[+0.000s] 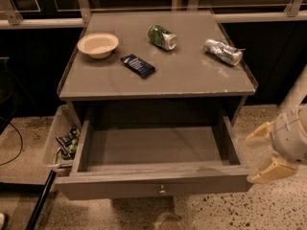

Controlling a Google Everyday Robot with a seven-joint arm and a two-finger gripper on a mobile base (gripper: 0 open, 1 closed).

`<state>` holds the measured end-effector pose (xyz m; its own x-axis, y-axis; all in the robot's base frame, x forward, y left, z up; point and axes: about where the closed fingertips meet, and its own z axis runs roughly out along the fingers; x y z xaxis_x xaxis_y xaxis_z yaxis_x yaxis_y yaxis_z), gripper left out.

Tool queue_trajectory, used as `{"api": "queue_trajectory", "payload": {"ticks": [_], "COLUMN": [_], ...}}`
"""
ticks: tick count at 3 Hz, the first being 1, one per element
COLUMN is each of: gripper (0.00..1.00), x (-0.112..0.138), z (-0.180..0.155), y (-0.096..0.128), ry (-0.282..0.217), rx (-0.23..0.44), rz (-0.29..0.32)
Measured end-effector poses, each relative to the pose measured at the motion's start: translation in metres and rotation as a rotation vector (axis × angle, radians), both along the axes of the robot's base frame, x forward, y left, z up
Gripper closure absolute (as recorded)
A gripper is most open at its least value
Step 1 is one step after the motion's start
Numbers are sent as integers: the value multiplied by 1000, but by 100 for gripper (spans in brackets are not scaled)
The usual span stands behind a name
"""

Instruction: Close top drawer

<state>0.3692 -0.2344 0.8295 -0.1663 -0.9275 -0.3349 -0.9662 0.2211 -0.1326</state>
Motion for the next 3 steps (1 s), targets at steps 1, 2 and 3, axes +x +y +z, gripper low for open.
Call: {"api": "queue_trajectory", "payload": {"ticks": [1,2,3], "gripper": [64,88,100], "x": [-2,-2,-11], "z": [-4,-4,-30], "y": [0,0,-2], "ry": [5,5,16], "rx": [-1,-1,23], "rz": [4,4,-50]}}
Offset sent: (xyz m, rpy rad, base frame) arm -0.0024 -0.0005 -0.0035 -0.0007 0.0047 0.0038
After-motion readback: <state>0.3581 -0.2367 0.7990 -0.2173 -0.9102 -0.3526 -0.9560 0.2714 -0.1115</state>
